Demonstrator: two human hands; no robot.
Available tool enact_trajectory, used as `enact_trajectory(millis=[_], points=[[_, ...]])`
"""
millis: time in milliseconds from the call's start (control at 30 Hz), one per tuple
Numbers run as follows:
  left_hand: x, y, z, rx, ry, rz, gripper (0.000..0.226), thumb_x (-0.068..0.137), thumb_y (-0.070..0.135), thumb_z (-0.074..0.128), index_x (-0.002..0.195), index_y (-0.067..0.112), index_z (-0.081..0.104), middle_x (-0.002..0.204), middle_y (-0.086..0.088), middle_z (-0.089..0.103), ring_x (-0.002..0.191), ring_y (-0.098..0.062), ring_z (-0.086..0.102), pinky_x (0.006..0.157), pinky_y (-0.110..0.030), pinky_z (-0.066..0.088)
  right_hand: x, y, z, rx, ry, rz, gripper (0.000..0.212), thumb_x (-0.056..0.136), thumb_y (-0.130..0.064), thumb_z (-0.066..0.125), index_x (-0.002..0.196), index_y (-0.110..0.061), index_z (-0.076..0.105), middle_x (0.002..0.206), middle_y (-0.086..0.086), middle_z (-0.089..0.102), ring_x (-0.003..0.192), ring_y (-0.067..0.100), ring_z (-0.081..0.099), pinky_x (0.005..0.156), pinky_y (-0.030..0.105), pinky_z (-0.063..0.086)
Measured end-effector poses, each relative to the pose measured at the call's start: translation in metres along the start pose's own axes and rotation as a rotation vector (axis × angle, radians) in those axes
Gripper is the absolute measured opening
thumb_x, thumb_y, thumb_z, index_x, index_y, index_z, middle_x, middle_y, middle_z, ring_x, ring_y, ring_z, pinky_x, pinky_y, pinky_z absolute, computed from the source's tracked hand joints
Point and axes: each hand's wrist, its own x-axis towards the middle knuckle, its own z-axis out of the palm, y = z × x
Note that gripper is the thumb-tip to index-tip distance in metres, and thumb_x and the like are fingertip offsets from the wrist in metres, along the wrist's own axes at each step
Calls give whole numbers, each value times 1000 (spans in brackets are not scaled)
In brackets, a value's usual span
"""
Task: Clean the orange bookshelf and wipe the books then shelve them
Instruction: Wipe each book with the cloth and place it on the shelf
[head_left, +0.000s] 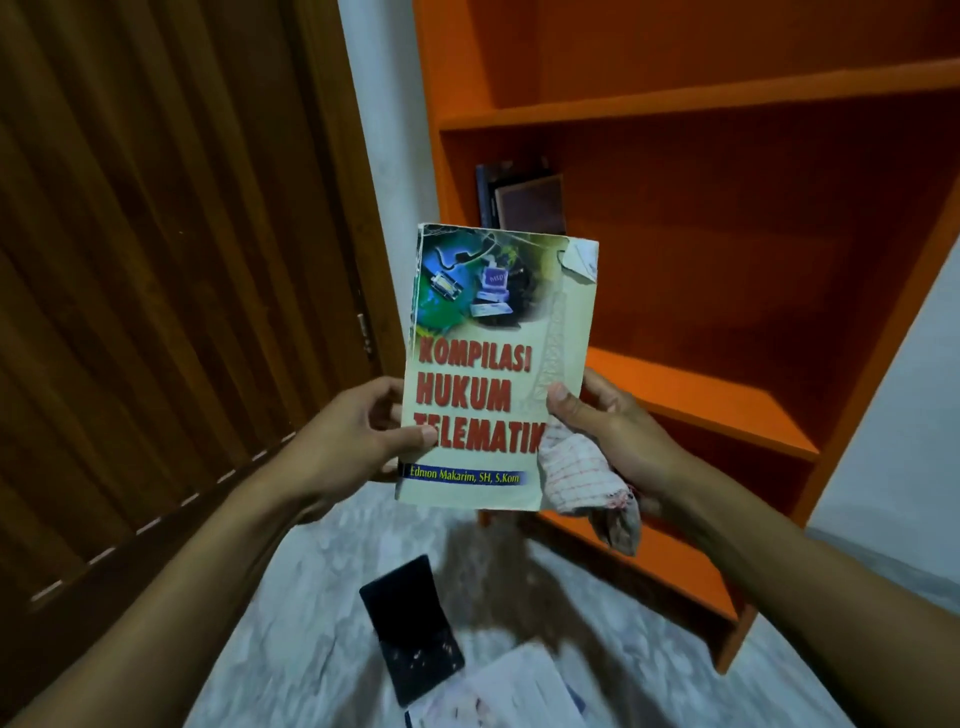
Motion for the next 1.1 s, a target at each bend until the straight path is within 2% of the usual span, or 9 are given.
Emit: enact_trajectory(millis=[200,300,467,600,667,733,867,967,1100], points=[[56,30,7,-107,35,43,35,85,0,71,114,11,57,105,-11,74,91,-27,75,79,-54,60,50,-41,-23,-256,44,-53,28,93,-29,64,117,-14,64,112,5,74,101,19,73,86,33,59],[94,26,23,-245,89,86,26,87,-1,69,106,14,59,114,-21,67,98,-35,72,79,-61,57,76,-53,-38,-335,159,-83,31,89,-30,71,116,-17,64,107,5,74,95,20,74,88,45,59],[156,27,60,-171,223,203,21,92,3,66,101,10,48,101,-7,62,93,-29,71,67,-43,62,114,-58,-59,-434,437,-207,52,85,-35,75,129,-33,48,123,6,66,110,22,65,91,53,56],[213,31,91,-150,257,197,23,94,5,64,94,14,42,89,0,62,88,-20,68,70,-42,62,127,-62,-73,-483,569,-253,56,91,-33,69,138,-24,41,123,5,60,94,11,64,74,32,56],[239,30,104,-143,274,200,28,95,2,61,88,18,39,79,-1,55,72,-16,59,60,-31,54,129,-58,-82,-560,648,-223,67,92,-41,66,146,-17,33,139,11,51,119,25,56,91,44,52],[264,26,115,-116,307,186,35,96,2,60,84,21,34,73,-6,42,62,-19,41,56,-32,41,130,-56,-90,-588,679,-200,74,93,-44,64,149,-10,28,149,13,42,135,32,44,104,46,43],[305,18,128,12,455,133,30,96,9,63,92,18,35,79,-12,46,63,-21,38,56,-39,42,137,-53,-100,-545,642,-222,62,92,-43,66,139,-12,42,137,9,53,125,31,52,97,44,47],[324,17,133,9,579,108,25,93,3,61,97,15,40,105,-17,57,75,-22,52,55,-32,49,141,-47,-101,-506,603,-236,50,89,-43,69,128,-19,50,123,2,59,114,25,58,94,48,51],[338,22,140,-11,666,48,30,87,-4,57,112,11,49,122,-18,56,107,-35,59,83,-37,52,146,-39,-101,-470,575,-251,44,88,-42,70,124,-25,51,121,-4,59,115,20,58,97,47,51]])
